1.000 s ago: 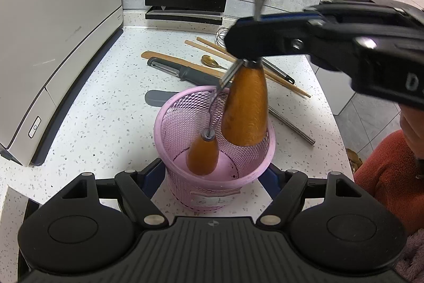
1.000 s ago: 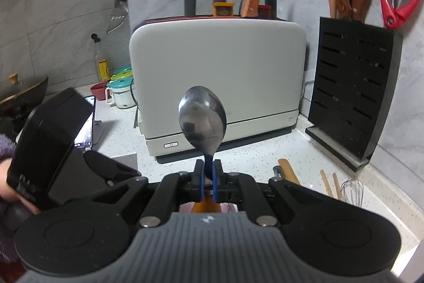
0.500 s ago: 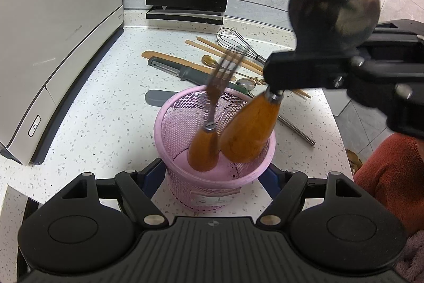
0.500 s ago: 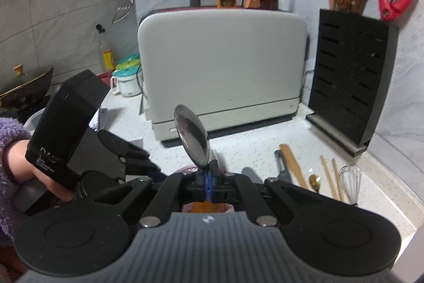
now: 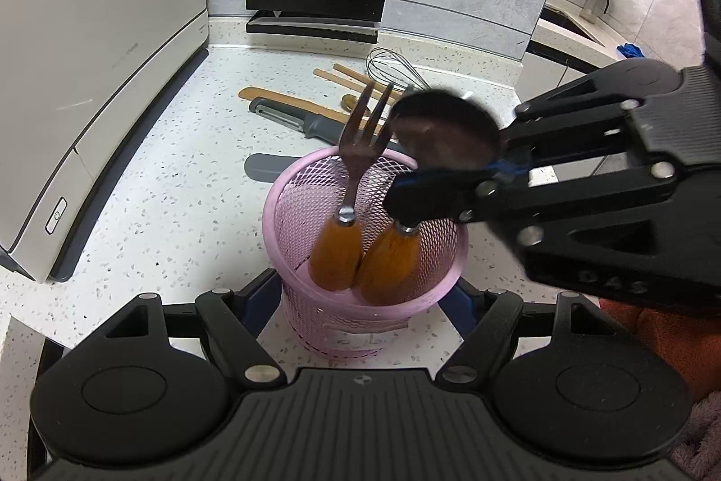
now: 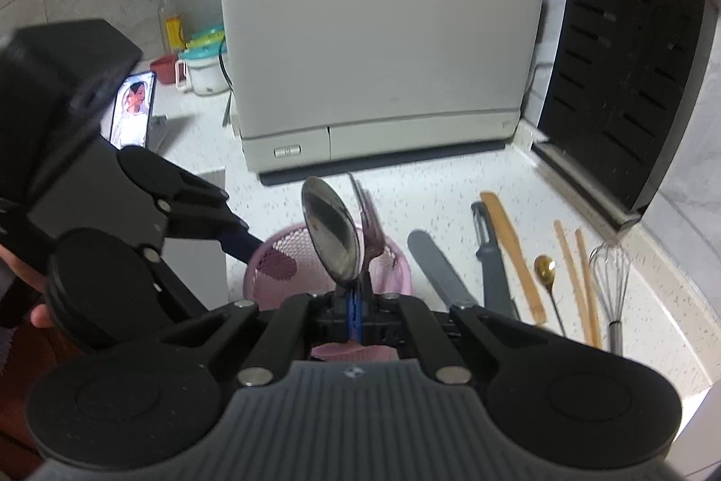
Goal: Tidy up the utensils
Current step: 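Lower the spoon handle-first into the pink cup and open the right gripper, then move the right gripper to the grey peeler on the counter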
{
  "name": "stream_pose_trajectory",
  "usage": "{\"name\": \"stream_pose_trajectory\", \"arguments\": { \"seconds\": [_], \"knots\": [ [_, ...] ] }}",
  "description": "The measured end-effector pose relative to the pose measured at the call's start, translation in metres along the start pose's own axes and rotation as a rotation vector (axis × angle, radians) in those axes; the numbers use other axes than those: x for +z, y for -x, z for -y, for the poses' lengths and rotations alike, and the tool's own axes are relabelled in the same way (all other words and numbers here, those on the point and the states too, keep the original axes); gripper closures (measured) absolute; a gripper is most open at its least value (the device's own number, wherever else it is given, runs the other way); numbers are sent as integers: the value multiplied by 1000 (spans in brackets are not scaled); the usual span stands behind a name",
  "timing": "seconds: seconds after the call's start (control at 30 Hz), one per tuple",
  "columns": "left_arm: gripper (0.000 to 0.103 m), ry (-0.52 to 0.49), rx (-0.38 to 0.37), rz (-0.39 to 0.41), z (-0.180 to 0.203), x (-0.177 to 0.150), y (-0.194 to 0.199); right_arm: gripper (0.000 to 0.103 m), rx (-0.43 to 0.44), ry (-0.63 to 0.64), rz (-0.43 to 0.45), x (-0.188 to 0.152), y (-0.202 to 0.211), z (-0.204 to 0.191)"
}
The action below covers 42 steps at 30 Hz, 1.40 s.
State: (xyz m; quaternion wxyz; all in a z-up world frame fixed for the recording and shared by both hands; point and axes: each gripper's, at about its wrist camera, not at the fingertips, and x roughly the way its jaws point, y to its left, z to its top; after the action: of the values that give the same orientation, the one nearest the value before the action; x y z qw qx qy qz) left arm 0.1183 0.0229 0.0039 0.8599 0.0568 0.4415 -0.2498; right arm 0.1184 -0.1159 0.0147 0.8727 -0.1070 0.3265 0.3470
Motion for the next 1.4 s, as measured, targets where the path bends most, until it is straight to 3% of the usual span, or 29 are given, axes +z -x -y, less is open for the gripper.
{"name": "stream_pose_trajectory", "arguments": {
  "seconds": [0.47, 0.63, 0.8, 1.0, 1.4],
  "knots": [
    [17, 0, -18, 0, 2, 0, -1, 103, -1, -32, -88, 3, -12, 1],
    [17, 0, -18, 0, 1, 0, -1, 96, -7, -38, -86, 7, 0, 2],
    [17, 1, -19, 1, 0, 1, -1, 72, -4, -42, -77, 12, 15, 4],
    [18, 16, -1, 10, -3, 1, 1, 68, -21, -30, -61, 15, 35, 5],
    [18, 52, 32, 19, -10, 3, 0, 62, -86, -152, 5, 32, 65, 38]
  ]
}}
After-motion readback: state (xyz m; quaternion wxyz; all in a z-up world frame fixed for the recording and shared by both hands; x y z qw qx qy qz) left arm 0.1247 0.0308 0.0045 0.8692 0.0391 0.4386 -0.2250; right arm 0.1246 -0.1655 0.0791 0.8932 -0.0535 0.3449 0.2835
